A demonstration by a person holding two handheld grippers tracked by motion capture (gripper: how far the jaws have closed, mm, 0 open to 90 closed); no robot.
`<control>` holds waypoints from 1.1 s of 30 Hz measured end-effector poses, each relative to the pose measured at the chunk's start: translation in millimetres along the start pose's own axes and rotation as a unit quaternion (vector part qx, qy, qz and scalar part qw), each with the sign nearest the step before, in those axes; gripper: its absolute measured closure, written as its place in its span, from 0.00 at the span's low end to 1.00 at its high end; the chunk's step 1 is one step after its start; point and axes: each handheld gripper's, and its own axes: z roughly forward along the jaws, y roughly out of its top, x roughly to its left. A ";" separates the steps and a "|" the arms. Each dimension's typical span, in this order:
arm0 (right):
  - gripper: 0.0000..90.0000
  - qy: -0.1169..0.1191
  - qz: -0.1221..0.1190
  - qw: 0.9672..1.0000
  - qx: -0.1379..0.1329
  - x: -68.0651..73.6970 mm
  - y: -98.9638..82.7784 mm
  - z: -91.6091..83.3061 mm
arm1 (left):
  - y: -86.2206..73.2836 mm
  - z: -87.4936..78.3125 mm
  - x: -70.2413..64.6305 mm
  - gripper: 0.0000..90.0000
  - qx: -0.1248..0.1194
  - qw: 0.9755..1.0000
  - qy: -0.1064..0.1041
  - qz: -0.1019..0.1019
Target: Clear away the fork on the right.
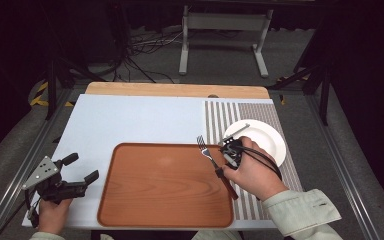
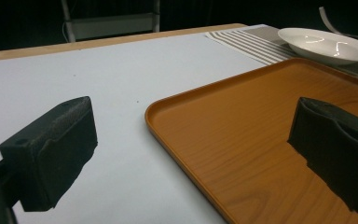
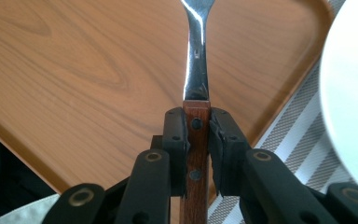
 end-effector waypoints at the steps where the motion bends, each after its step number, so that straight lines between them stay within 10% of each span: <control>1: 0.87 0.000 0.000 1.000 0.000 0.0 0.0 0.0 | 0.1 -0.2 0.0 0.02 0.000 1.000 0.000 0.000; 33: 0.87 0.010 0.062 0.996 0.061 15.7 1.6 51.5 | -0.2 -0.2 0.6 0.02 0.000 1.000 -0.001 -0.001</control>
